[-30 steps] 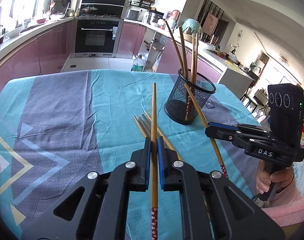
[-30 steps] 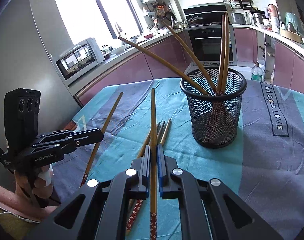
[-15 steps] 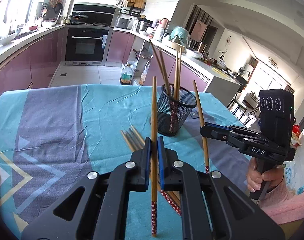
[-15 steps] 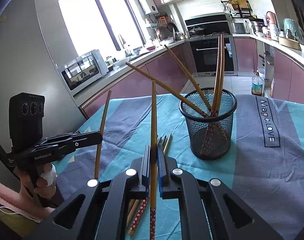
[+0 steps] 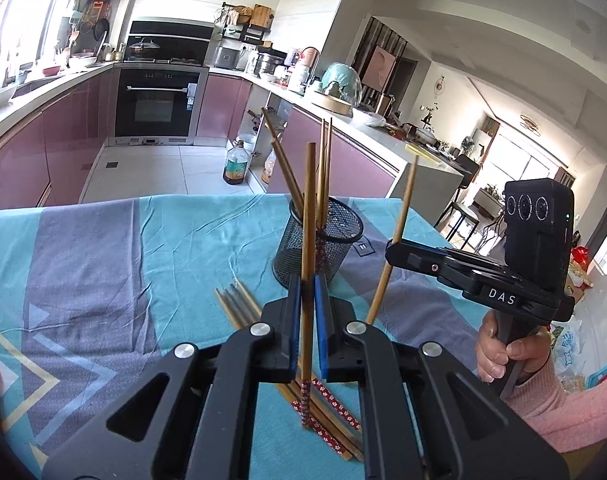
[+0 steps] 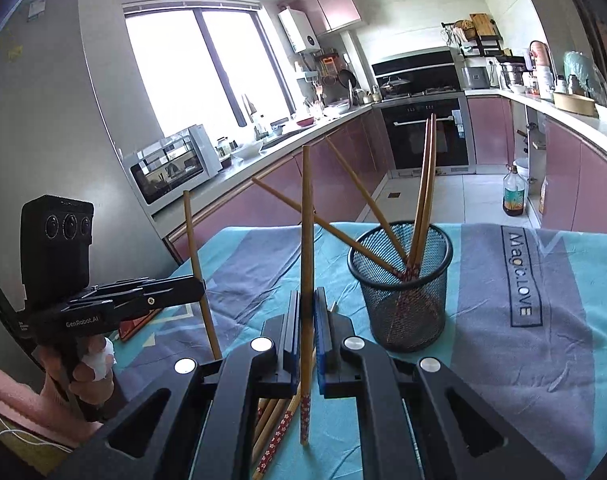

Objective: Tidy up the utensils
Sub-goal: 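Lift both held chopsticks upright and carry them over the mesh cup, then lower the chopsticks into the cup and open the right tool while the left tool opens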

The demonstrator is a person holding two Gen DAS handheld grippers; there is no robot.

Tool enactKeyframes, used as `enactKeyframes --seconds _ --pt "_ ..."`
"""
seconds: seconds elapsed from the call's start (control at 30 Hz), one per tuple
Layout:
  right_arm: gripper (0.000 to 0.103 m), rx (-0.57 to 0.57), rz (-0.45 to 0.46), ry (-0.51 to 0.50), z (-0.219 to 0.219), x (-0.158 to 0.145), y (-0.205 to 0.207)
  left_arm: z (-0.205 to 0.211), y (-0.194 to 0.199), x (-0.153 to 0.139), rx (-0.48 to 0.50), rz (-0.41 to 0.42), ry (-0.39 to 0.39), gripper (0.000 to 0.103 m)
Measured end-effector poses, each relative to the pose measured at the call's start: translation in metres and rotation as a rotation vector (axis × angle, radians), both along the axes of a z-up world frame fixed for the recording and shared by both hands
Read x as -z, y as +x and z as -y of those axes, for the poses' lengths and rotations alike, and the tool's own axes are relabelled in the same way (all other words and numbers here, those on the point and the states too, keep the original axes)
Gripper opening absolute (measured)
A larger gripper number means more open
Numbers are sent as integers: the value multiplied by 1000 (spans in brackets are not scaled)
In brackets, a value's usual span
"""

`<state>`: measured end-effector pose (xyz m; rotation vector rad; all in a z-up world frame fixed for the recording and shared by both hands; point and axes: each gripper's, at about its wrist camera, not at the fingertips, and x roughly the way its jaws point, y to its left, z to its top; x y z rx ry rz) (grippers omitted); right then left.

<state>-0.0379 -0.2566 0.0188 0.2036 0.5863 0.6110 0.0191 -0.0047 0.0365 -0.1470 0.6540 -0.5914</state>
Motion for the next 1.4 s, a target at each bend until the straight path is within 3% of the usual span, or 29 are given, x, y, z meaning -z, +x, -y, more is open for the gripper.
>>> enactKeyframes --seconds 0.6,1.1,1.4 --pt "5 55 114 -8 24 -40 15 17 28 -39 23 53 -61 7" --pt "5 102 211 -15 40 -81 34 34 50 -100 36 144 -122 7" --pt "5 133 208 -25 45 -81 56 45 53 -120 8 188 -117 7"
